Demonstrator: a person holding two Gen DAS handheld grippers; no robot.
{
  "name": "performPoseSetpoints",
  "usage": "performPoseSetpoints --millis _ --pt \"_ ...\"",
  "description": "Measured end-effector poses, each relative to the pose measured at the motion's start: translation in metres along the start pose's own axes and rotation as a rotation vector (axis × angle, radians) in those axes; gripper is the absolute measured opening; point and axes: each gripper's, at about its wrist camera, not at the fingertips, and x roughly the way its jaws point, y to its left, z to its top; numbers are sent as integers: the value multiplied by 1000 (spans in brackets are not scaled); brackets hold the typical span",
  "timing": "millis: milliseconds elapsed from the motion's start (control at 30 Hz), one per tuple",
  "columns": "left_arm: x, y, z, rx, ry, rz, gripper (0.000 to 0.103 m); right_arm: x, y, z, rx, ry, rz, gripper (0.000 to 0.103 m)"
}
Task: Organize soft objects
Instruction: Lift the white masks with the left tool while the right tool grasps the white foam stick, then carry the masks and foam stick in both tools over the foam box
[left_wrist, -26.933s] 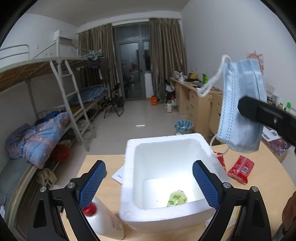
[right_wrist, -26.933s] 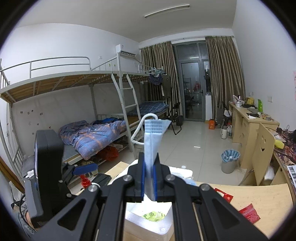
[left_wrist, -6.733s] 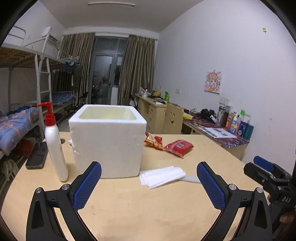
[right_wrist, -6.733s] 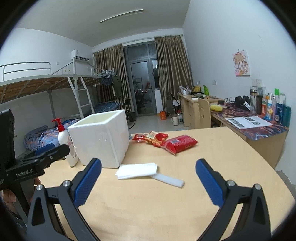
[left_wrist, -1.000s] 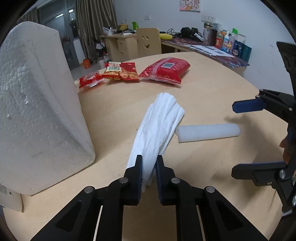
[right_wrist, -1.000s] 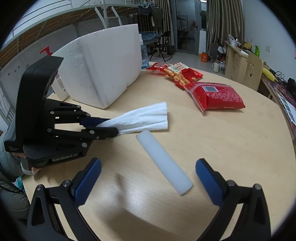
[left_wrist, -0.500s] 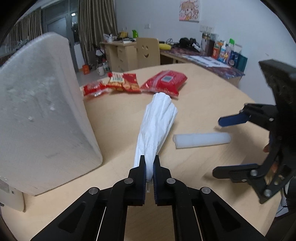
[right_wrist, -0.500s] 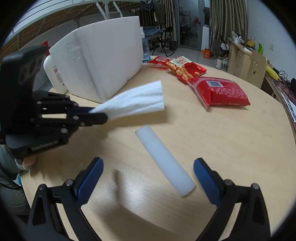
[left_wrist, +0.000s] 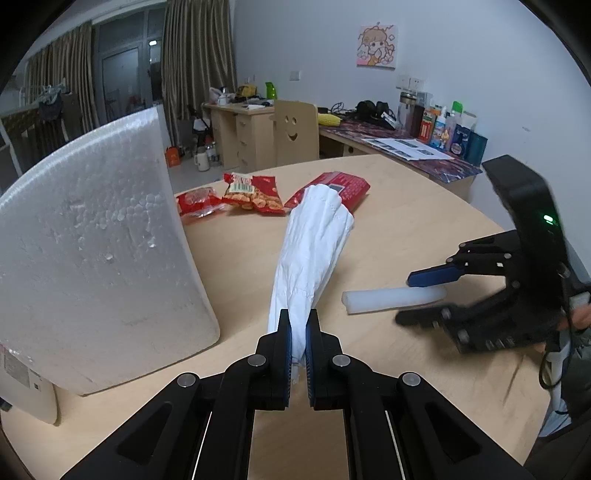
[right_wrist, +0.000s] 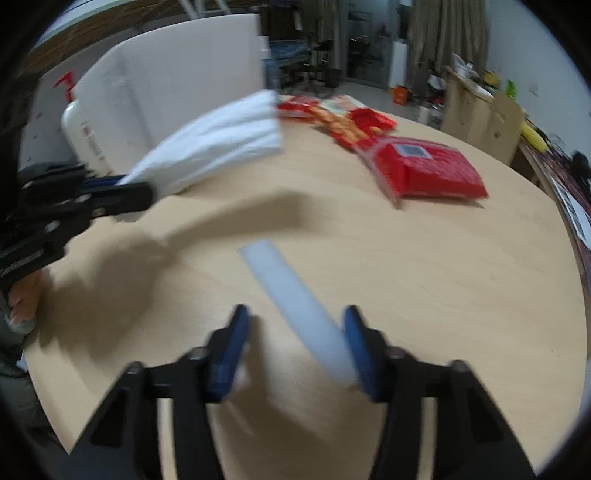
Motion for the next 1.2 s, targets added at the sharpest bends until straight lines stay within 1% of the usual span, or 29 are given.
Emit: performPoseSetpoints --millis 100,167,267,400,467,500,533,600,667,700,767,833,967,1200 --pt "-4 0 1 2 -12 1 6 -1 -8 1 9 9 16 41" --pt "-4 0 1 0 -14 -1 6 0 -7 3 -16 23 15 41" --pt "-5 -1 1 -1 -15 0 7 1 0 2 -91 48 -7 41" --pt "-8 -1 2 -5 -28 -2 6 2 0 5 -118 71 3 40" --pt "-11 -2 1 -3 -36 1 6 2 -1 5 -119 72 13 36" --pt "-12 -1 2 -5 -39 2 6 3 -1 5 -120 72 14 30" --pt "-12 -1 2 -6 -40 -1 6 2 -2 5 -113 71 20 27" --pt "-13 0 2 -11 -43 -1 6 2 -5 6 -85 62 45 25" --pt "-14 1 2 -16 -45 -4 6 0 -7 3 -58 46 55 23" --pt "-14 2 2 -18 -47 -5 6 -5 -8 0 -40 17 70 22" --pt "-15 3 2 -19 -50 2 6 -11 -8 -4 1 -14 100 21" --pt "-17 4 1 -24 -51 8 6 -20 -9 -6 48 -52 100 21" --pt "-24 5 2 -33 -72 6 6 -36 -3 -8 81 -124 110 21" --pt "-36 1 -2 -53 -86 14 6 -53 1 -16 152 -208 120 21"
